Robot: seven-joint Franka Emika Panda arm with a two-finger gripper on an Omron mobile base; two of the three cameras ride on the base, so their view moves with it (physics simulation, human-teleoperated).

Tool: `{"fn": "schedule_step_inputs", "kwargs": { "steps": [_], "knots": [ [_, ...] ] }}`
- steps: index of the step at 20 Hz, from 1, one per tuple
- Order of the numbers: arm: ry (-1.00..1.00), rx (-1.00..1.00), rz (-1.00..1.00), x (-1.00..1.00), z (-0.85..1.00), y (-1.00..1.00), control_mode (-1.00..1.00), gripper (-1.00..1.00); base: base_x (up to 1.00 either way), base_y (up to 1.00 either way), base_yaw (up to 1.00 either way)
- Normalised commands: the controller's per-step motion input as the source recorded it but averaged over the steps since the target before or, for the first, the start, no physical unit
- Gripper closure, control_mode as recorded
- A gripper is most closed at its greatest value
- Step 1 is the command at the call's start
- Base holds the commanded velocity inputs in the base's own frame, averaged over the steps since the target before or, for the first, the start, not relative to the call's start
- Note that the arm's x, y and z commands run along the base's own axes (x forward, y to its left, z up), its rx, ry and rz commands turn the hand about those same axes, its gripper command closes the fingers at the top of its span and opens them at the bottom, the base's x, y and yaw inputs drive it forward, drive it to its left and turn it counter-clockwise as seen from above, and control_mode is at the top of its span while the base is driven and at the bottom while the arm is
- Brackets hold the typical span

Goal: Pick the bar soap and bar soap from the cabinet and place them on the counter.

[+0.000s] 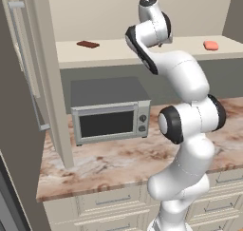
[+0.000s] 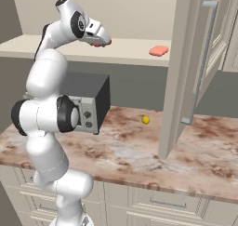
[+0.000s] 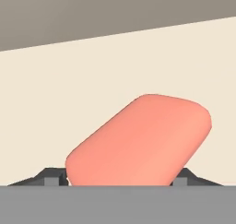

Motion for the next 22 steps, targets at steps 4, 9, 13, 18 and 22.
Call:
{"fn": "schedule_step_inputs", "kwargs": {
  "steps": [4, 9, 13, 18, 22],
  "knots": [
    [-0.05, 0.00, 0.00, -0.47, 0.01, -0.05, -1.00, 1.00, 0.00, 0.00, 0.00],
    [-0.07, 0.00, 0.00, -0.66, 0.00, -0.10, -1.00, 1.00, 0.00, 0.00, 0.00],
    [-0.07, 0.00, 0.00, -0.73, 0.00, -0.10, -1.00, 1.00, 0.00, 0.00, 0.00],
    [-0.07, 0.00, 0.00, -0.75, 0.00, -0.07, -1.00, 1.00, 0.00, 0.00, 0.00],
    [-0.05, 0.00, 0.00, -0.75, 0.00, -0.06, -1.00, 1.00, 0.00, 0.00, 0.00]
  ]
}}
